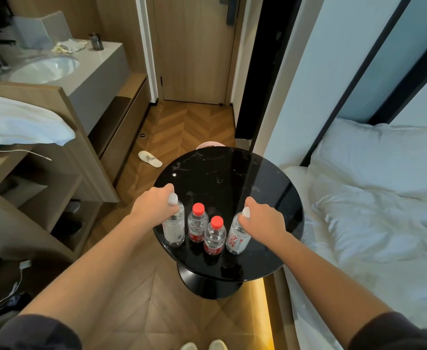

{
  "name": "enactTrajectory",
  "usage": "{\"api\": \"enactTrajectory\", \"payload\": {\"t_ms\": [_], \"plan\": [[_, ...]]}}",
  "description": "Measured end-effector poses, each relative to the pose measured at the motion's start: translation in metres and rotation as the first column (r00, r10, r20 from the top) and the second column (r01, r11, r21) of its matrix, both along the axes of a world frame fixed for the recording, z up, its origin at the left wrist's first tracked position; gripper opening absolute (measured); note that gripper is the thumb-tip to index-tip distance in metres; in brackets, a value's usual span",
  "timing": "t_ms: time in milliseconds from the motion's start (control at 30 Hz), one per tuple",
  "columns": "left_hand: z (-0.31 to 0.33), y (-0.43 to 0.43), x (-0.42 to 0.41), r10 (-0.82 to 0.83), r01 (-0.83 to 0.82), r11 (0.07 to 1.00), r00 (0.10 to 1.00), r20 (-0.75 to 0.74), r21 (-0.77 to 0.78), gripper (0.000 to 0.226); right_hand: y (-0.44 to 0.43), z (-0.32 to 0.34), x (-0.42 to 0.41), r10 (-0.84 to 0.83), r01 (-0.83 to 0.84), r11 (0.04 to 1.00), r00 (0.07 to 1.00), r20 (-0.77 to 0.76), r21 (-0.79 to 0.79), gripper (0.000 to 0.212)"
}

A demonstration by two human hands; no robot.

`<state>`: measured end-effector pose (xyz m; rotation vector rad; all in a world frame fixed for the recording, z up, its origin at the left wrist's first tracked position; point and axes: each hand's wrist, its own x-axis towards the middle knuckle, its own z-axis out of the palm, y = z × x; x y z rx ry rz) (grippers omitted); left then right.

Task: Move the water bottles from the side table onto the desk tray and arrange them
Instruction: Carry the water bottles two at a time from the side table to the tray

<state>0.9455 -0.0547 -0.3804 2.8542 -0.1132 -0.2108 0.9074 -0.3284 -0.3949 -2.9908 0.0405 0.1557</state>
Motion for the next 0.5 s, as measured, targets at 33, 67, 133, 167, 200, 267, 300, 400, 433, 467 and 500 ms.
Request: {"api": "enactTrajectory", "payload": {"t_ms": [33, 67, 133, 167, 200, 267, 300, 400, 433, 467, 500], "plan": [[-0.001, 0.001, -0.005, 0.000, 0.000, 1.000, 1.000, 0.000, -0.005, 0.018, 0.000, -0.001, -0.001, -0.006, 0.006, 1.000, 1.000, 0.000, 0.006, 0.019], [-0.003, 0.001, -0.009, 0.000, 0.000, 1.000, 1.000, 0.000, -0.012, 0.018, 0.000, -0.002, -0.002, -0.012, 0.012, 1.000, 1.000, 0.002, 0.015, 0.019], [-0.004, 0.000, -0.016, 0.007, -0.007, 1.000, 1.000, 0.000, -0.026, 0.017, 0.000, -0.004, -0.003, -0.029, 0.028, 0.999, 1.000, 0.010, 0.034, 0.020], [-0.005, -0.001, -0.019, 0.015, -0.015, 0.999, 1.000, 0.004, -0.034, 0.016, 0.000, -0.006, -0.004, -0.040, 0.039, 0.998, 0.999, 0.016, 0.042, 0.021], [-0.006, -0.001, -0.022, 0.023, -0.023, 0.999, 1.000, 0.013, -0.046, 0.015, 0.001, -0.008, -0.004, -0.053, 0.052, 0.997, 0.998, 0.022, 0.050, 0.023], [-0.010, -0.001, -0.028, 0.024, -0.021, 0.998, 0.999, 0.045, -0.061, 0.016, 0.000, -0.011, -0.005, -0.089, 0.087, 0.993, 0.996, 0.026, 0.074, 0.026], [-0.013, -0.001, -0.031, 0.018, -0.014, 0.998, 0.998, 0.064, -0.062, 0.018, 0.000, -0.013, -0.006, -0.111, 0.108, 0.990, 0.993, 0.027, 0.093, 0.026], [-0.022, 0.002, -0.038, 0.032, -0.018, 0.994, 0.991, 0.128, -0.106, 0.024, 0.002, -0.021, -0.009, -0.177, 0.165, 0.971, 0.982, 0.058, 0.171, 0.025], [-0.026, 0.003, -0.040, 0.054, -0.032, 0.989, 0.988, 0.145, -0.145, 0.025, 0.003, -0.025, -0.010, -0.202, 0.181, 0.960, 0.976, 0.084, 0.211, 0.026], [-0.031, 0.003, -0.041, 0.082, -0.051, 0.980, 0.985, 0.152, -0.193, 0.027, 0.003, -0.029, -0.011, -0.228, 0.192, 0.947, 0.967, 0.116, 0.258, 0.029], [-0.037, 0.004, -0.042, 0.115, -0.074, 0.964, 0.983, 0.146, -0.257, 0.032, 0.003, -0.033, -0.014, -0.252, 0.196, 0.930, 0.957, 0.148, 0.311, 0.033]]}}
